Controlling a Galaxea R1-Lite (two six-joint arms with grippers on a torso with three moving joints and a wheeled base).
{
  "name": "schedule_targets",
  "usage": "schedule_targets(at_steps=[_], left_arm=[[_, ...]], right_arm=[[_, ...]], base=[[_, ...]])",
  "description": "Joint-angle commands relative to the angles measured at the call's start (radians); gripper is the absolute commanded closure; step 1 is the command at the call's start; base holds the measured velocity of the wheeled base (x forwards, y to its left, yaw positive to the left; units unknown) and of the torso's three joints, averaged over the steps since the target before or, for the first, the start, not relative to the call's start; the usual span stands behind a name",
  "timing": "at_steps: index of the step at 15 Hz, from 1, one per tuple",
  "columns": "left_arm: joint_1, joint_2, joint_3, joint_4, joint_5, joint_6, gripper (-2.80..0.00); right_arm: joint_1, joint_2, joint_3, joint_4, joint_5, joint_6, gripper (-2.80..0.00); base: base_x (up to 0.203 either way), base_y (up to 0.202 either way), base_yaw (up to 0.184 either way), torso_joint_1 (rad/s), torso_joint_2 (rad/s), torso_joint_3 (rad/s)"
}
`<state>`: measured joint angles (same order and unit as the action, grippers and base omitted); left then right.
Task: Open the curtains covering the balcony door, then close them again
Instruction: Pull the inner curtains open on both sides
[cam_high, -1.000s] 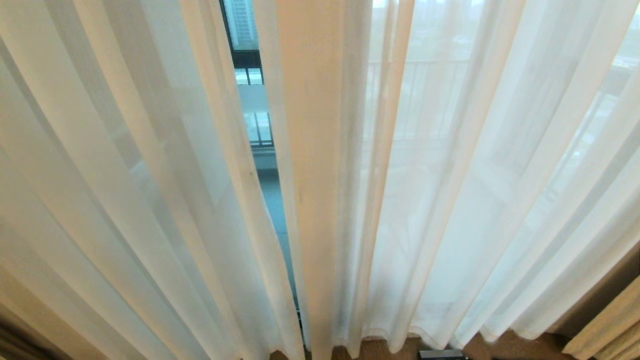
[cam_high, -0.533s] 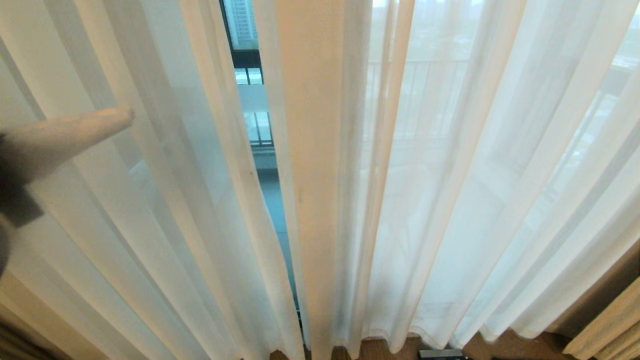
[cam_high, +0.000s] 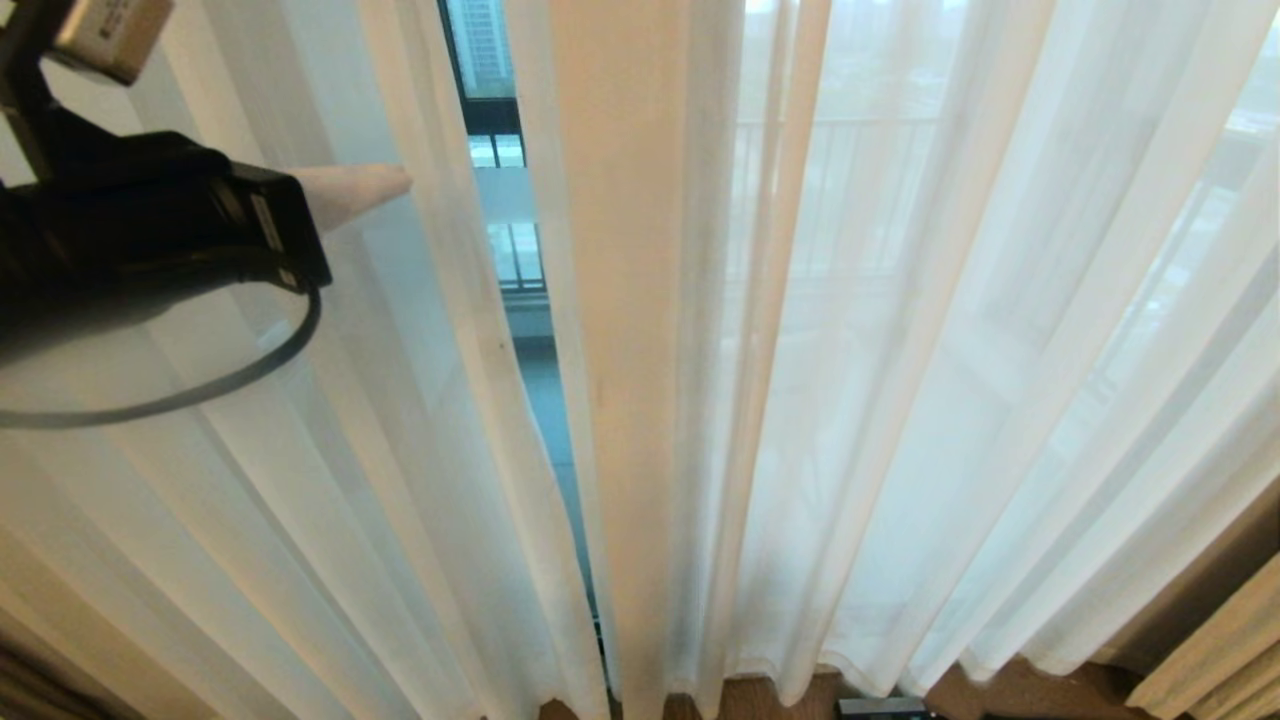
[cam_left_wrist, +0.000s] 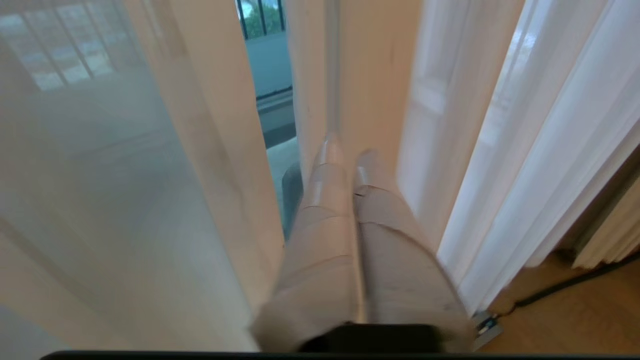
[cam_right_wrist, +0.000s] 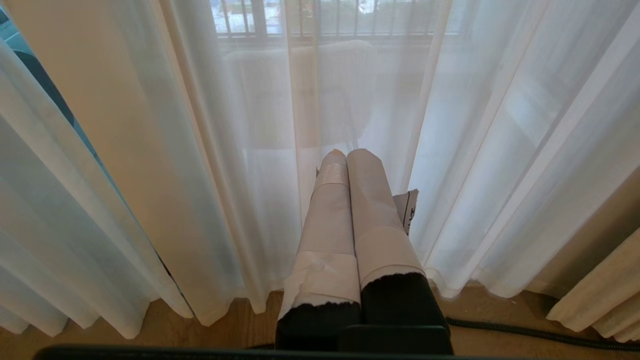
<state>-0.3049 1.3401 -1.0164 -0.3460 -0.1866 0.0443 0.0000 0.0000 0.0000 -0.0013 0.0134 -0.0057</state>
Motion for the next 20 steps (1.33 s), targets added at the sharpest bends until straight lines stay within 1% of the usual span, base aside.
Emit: schedule_targets(at_steps=[1,7,8,9,11,13,15,18,20], left_arm=[[0.001,0.041,-0.002,-0.004,-0.001,0.000,-2.80],[0.007,0.081,-0.023,-0.011,0.002,0.000,-2.80],[0.008,0.096,-0.033,-0.013,0.016,0.000,-2.80],[0.007,0.119,-0.049,-0.025,0.043,0.002,-2.80],[0.007,0.181,-0.081,-0.091,0.084,0.014,-2.80],[0.007,0.238,-0.132,-0.142,0.120,0.033,-2.80],[0.008,0.307,-0.216,-0.149,0.143,0.038,-2.80],[0.013,0.400,-0.329,-0.152,0.167,0.078,-2.80],[0.012,0.461,-0.411,-0.152,0.211,0.107,-2.80]], right_arm=[[0.000,0.000,0.000,0.000,0.000,0.000,0.00],[0.000,0.000,0.000,0.000,0.000,0.001,0.00],[0.000,0.000,0.000,0.000,0.000,0.001,0.00],[0.000,0.000,0.000,0.000,0.000,0.001,0.00],[0.000,0.000,0.000,0.000,0.000,0.000,0.00],[0.000,0.000,0.000,0.000,0.000,0.000,0.00],[0.000,0.000,0.000,0.000,0.000,0.000,0.00],[0.000,0.000,0.000,0.000,0.000,0.000,0.00],[0.000,0.000,0.000,0.000,0.000,0.000,0.00]], base=[[0.000,0.000,0.000,0.000,0.00,0.000],[0.000,0.000,0.000,0.000,0.00,0.000],[0.000,0.000,0.000,0.000,0.00,0.000],[0.000,0.000,0.000,0.000,0.00,0.000],[0.000,0.000,0.000,0.000,0.00,0.000],[0.000,0.000,0.000,0.000,0.00,0.000],[0.000,0.000,0.000,0.000,0.00,0.000],[0.000,0.000,0.000,0.000,0.00,0.000],[0.000,0.000,0.000,0.000,0.00,0.000]])
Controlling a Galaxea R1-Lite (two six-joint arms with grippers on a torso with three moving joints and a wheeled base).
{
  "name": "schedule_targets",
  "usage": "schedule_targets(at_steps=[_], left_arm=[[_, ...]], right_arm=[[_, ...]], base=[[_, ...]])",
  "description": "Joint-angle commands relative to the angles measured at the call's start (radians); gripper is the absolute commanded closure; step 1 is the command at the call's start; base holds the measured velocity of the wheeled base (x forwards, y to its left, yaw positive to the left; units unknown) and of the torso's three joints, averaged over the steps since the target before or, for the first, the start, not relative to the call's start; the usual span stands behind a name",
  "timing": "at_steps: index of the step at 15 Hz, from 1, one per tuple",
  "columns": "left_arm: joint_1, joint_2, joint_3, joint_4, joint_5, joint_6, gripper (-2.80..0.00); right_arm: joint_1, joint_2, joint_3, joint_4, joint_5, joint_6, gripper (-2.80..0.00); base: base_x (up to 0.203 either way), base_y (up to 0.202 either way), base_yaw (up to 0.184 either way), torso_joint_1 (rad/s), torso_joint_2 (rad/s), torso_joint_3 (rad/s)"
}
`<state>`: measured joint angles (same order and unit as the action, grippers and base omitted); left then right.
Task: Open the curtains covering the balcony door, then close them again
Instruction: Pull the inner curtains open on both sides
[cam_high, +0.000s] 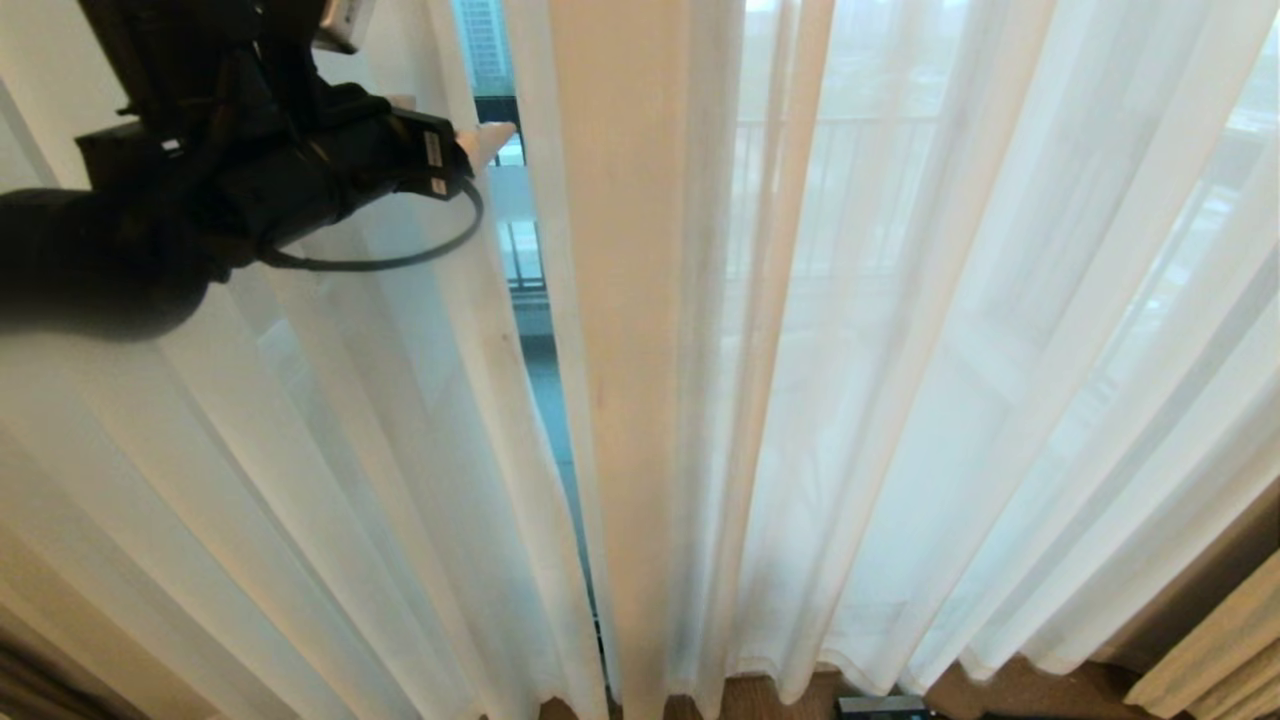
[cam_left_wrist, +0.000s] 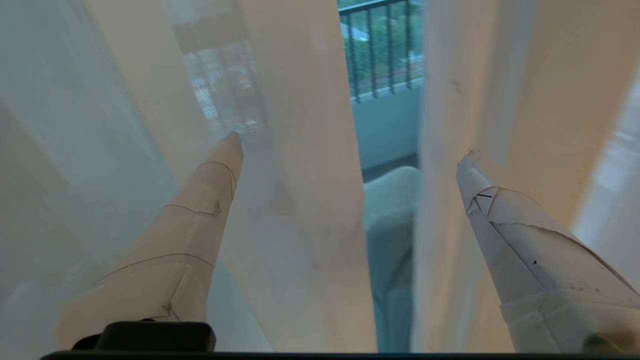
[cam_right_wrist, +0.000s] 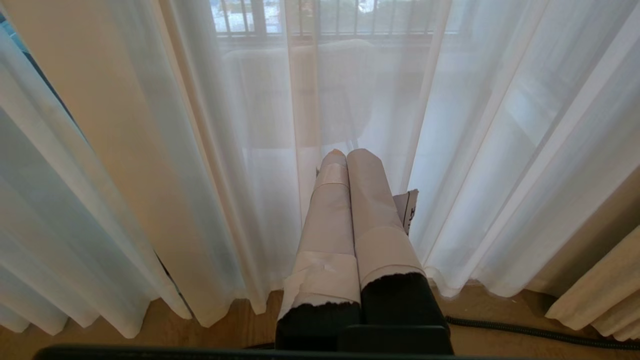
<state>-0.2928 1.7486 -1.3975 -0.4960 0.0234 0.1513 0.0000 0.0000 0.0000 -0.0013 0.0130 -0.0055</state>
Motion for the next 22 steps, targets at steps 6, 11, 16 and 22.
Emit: schedule_targets(at_steps=[6,11,16,22], left_arm=[[0.000,0.143,-0.159,-0.003,0.140,0.097,-2.80],[0.001,0.132,-0.157,-0.003,0.231,0.155,-2.80],[-0.003,0.093,-0.139,-0.003,0.308,0.182,-2.80],[0.025,0.067,-0.121,-0.004,0.328,0.194,-2.80]], right_arm=[[0.000,0.000,0.000,0.000,0.001,-0.001,0.00],[0.000,0.000,0.000,0.000,0.001,0.001,0.00],[0.000,0.000,0.000,0.000,0.001,-0.001,0.00],[0.000,0.000,0.000,0.000,0.001,0.001,0.00]], base=[[0.000,0.000,0.000,0.000,0.00,0.000],[0.000,0.000,0.000,0.000,0.00,0.000],[0.000,0.000,0.000,0.000,0.00,0.000],[0.000,0.000,0.000,0.000,0.00,0.000]])
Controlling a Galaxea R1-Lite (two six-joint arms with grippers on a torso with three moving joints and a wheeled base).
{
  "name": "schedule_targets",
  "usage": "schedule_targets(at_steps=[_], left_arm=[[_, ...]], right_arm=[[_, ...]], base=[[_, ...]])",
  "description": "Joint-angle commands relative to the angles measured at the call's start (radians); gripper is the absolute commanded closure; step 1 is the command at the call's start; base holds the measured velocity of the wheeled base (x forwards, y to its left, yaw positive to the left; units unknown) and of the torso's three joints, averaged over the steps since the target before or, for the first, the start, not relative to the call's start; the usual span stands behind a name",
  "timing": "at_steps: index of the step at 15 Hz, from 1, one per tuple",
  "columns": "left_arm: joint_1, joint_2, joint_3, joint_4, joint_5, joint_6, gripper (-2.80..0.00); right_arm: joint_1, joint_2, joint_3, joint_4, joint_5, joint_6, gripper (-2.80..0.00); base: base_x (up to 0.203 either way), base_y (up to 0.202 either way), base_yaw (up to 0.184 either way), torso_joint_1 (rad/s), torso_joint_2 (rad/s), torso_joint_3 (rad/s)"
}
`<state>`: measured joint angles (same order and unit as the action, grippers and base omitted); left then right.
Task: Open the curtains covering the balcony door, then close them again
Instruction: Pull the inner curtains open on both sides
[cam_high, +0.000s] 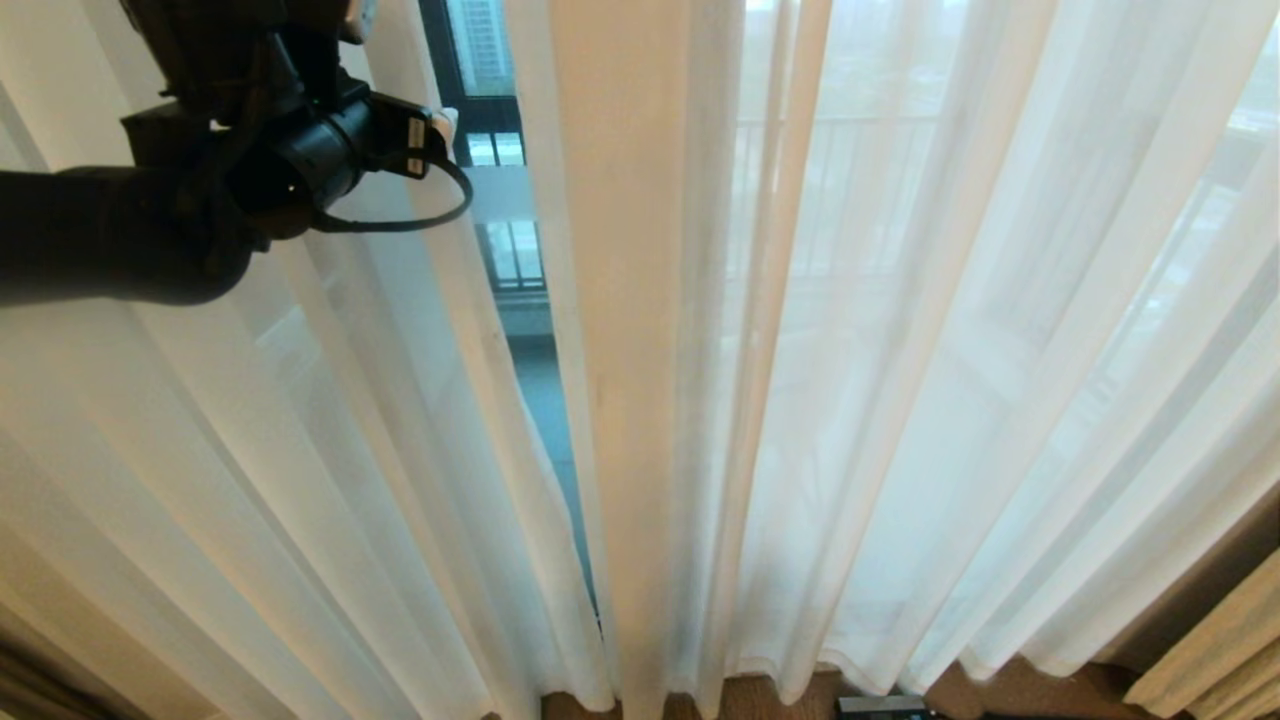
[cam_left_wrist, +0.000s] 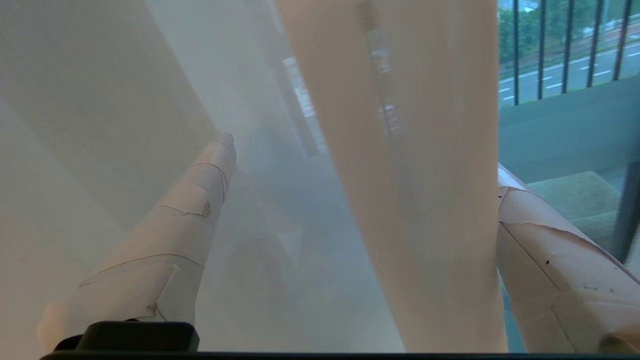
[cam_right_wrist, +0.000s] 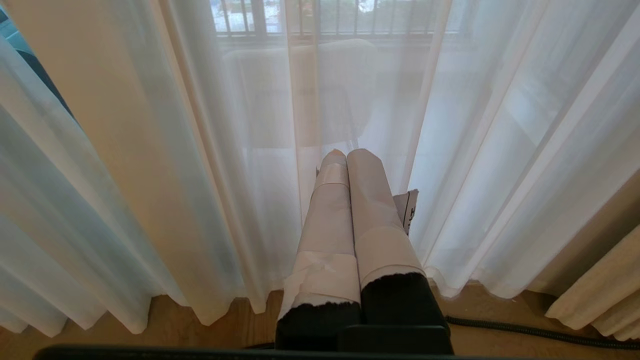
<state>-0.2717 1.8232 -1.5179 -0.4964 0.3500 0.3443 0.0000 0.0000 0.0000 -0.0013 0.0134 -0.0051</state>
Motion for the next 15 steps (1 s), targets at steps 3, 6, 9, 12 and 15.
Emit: schedule_targets(at_steps=[3,6,9,12,15], left_arm=[[0.021,0.003,0.001,-0.003,-0.002,-0.001,-2.80],[0.051,0.020,-0.001,-0.023,-0.006,-0.001,-2.80],[0.084,0.042,-0.004,-0.064,-0.009,-0.001,-2.80],[0.106,0.075,-0.007,-0.127,-0.008,-0.002,-2.80],[0.130,0.090,-0.008,-0.158,-0.011,-0.002,-2.80]], right_arm=[[0.000,0.000,0.000,0.000,0.000,0.001,0.00],[0.000,0.000,0.000,0.000,0.000,0.000,0.00],[0.000,0.000,0.000,0.000,0.000,-0.001,0.00],[0.000,0.000,0.000,0.000,0.000,-0.001,0.00],[0.000,0.000,0.000,0.000,0.000,-0.001,0.00]], base=[[0.000,0.000,0.000,0.000,0.00,0.000],[0.000,0.000,0.000,0.000,0.00,0.000],[0.000,0.000,0.000,0.000,0.00,0.000],[0.000,0.000,0.000,0.000,0.00,0.000],[0.000,0.000,0.000,0.000,0.00,0.000]])
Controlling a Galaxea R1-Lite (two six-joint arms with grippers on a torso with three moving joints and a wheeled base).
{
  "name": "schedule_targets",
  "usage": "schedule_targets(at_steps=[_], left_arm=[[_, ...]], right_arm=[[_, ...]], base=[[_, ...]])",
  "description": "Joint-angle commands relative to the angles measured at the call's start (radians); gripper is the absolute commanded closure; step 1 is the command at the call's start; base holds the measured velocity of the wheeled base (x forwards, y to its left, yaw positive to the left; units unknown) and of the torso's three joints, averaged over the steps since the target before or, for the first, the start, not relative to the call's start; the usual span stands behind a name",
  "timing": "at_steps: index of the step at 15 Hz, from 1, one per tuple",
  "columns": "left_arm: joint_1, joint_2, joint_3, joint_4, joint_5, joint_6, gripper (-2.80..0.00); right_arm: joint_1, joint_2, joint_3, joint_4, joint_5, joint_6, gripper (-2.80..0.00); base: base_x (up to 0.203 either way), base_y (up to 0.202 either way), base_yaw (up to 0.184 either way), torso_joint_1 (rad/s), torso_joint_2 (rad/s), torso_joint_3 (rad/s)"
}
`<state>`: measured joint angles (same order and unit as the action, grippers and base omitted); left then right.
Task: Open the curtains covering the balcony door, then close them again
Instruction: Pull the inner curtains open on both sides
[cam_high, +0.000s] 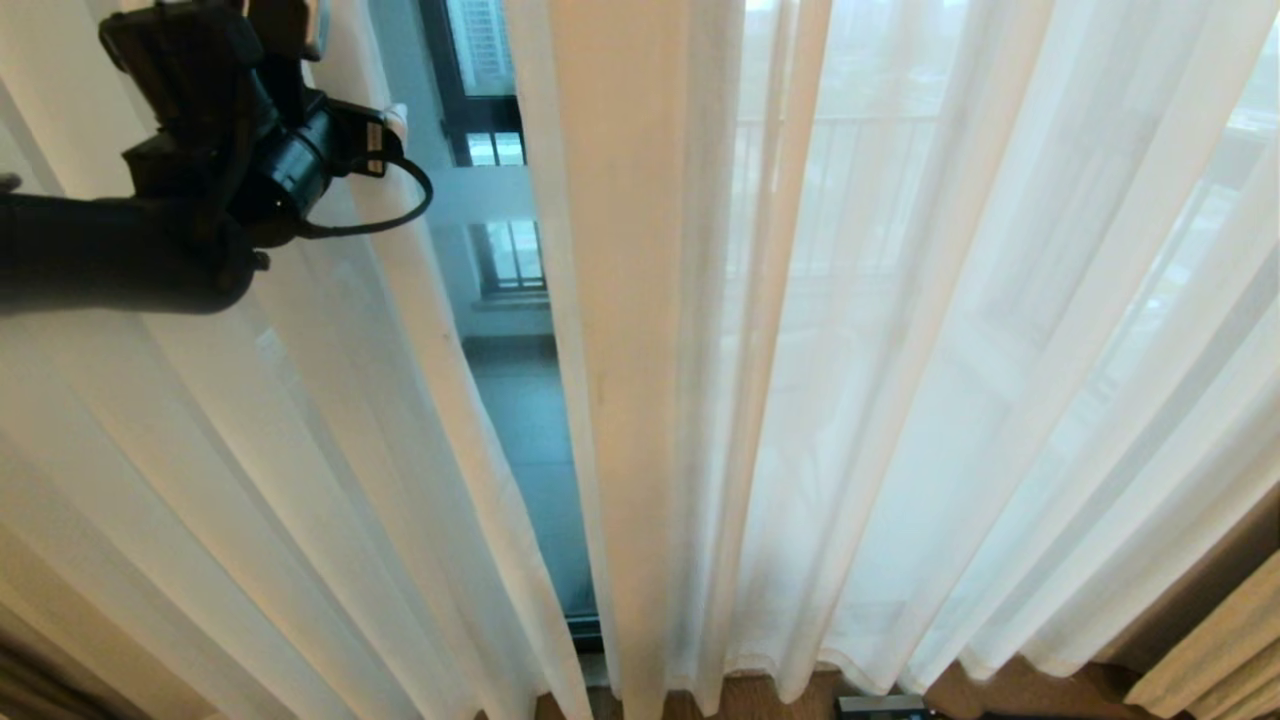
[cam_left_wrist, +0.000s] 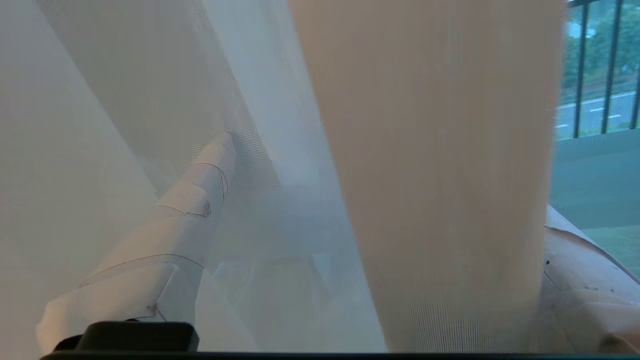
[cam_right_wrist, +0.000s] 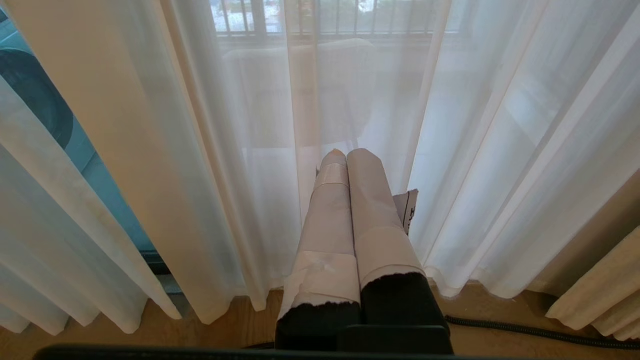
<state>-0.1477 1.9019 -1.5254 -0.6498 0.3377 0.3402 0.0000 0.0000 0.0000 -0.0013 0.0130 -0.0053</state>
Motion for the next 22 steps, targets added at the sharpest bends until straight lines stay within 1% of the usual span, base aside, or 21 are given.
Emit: schedule_targets(at_steps=[1,5,6,9,12,16,18,20,22], left_arm=[[0.007,0.011,-0.001,-0.006,0.001,0.002,-2.80],[0.032,0.024,0.004,-0.020,-0.023,-0.006,-2.80],[0.033,0.035,0.001,-0.041,-0.027,-0.009,0.00],[0.033,0.047,0.001,-0.064,-0.028,-0.027,0.00],[0.043,0.048,0.002,-0.097,-0.028,-0.029,0.00],[0.061,0.043,0.004,-0.111,-0.031,-0.035,0.00],[0.073,0.043,0.007,-0.154,-0.044,-0.040,0.00],[0.083,0.039,0.007,-0.177,-0.051,-0.071,0.00],[0.090,0.022,0.006,-0.177,-0.054,-0.079,0.00]], right_arm=[[0.000,0.000,0.000,0.000,0.001,-0.001,0.00],[0.000,0.000,0.000,0.000,0.001,-0.001,0.00],[0.000,0.000,0.000,0.000,0.001,0.000,0.00],[0.000,0.000,0.000,0.000,0.001,0.001,0.00],[0.000,0.000,0.000,0.000,0.001,0.000,0.00],[0.000,0.000,0.000,0.000,0.001,-0.001,0.00],[0.000,0.000,0.000,0.000,0.001,-0.001,0.00],[0.000,0.000,0.000,0.000,0.001,-0.001,0.00],[0.000,0.000,0.000,0.000,0.001,-0.001,0.00]], base=[[0.000,0.000,0.000,0.000,0.00,0.000],[0.000,0.000,0.000,0.000,0.00,0.000],[0.000,0.000,0.000,0.000,0.00,0.000],[0.000,0.000,0.000,0.000,0.00,0.000],[0.000,0.000,0.000,0.000,0.00,0.000],[0.000,0.000,0.000,0.000,0.00,0.000],[0.000,0.000,0.000,0.000,0.00,0.000],[0.000,0.000,0.000,0.000,0.00,0.000],[0.000,0.000,0.000,0.000,0.00,0.000]])
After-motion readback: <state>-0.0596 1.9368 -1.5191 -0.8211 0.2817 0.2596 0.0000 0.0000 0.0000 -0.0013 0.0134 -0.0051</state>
